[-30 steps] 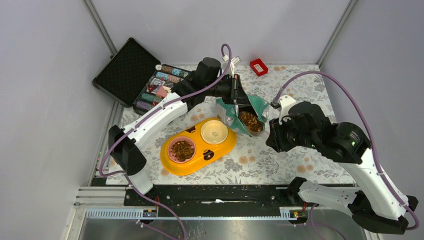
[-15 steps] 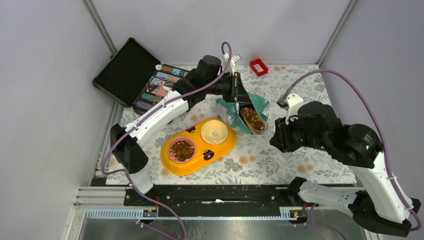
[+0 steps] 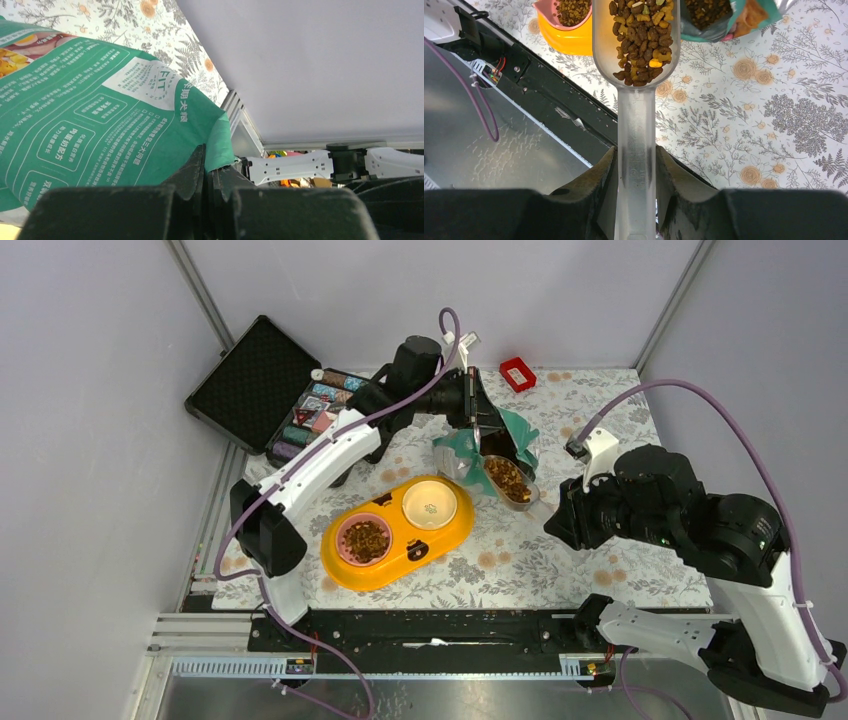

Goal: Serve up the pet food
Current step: Pour the pet food into the pet food bowl.

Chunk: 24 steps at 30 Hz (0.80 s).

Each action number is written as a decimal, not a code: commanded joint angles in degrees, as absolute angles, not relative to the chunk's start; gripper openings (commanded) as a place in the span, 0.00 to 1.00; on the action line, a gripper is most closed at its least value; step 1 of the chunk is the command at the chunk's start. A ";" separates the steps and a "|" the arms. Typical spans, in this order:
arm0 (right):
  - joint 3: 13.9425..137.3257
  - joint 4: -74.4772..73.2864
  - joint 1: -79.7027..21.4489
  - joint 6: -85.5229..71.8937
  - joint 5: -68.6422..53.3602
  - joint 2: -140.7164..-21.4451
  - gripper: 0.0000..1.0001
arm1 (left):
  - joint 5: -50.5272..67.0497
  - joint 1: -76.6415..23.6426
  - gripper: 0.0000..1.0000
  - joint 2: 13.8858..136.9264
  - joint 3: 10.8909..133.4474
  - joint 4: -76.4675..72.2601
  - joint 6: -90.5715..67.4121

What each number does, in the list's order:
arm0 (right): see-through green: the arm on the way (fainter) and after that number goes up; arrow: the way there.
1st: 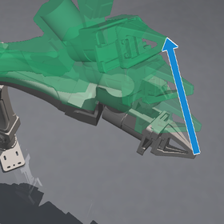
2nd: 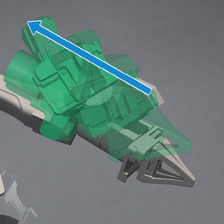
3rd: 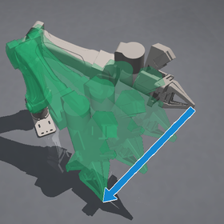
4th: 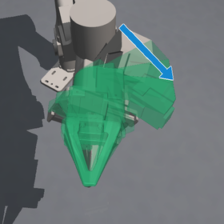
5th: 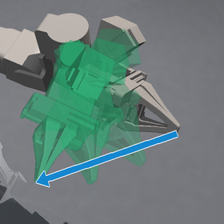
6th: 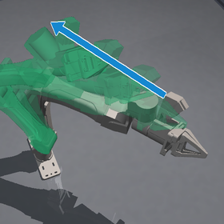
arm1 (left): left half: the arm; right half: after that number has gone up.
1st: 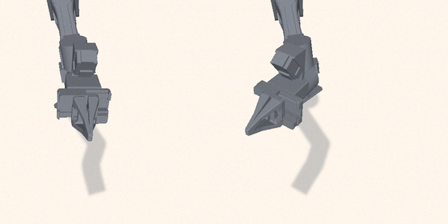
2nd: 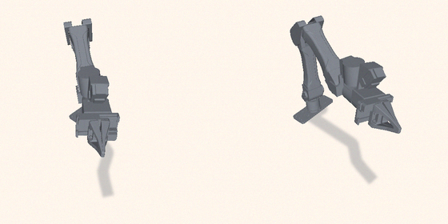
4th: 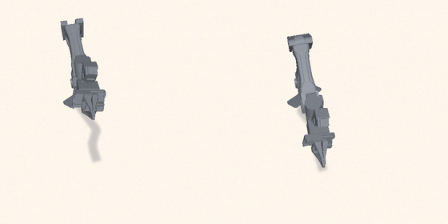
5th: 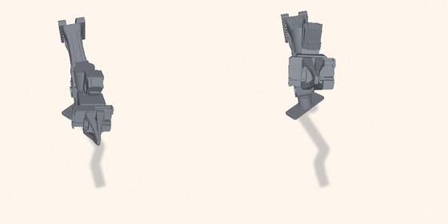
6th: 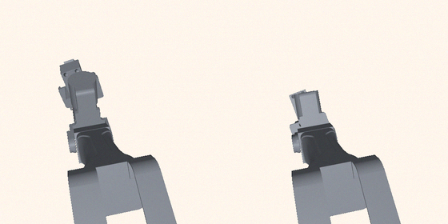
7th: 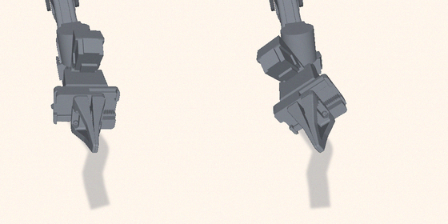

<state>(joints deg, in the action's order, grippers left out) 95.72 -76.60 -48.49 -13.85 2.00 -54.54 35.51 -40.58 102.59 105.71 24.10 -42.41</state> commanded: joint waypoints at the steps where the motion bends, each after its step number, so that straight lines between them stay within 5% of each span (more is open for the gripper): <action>1: 97.68 -75.85 -49.62 -12.41 0.18 -55.39 0.00 | 37.94 -39.78 0.00 102.01 112.48 13.62 -45.85; 15: 91.08 -70.87 -61.47 -15.61 4.38 -59.14 0.00 | 38.97 -34.98 0.00 103.02 115.35 14.22 -46.45; 24: 75.84 -59.05 -66.35 -20.95 7.05 -60.82 0.00 | 39.05 -33.97 0.00 101.88 113.98 13.79 -46.81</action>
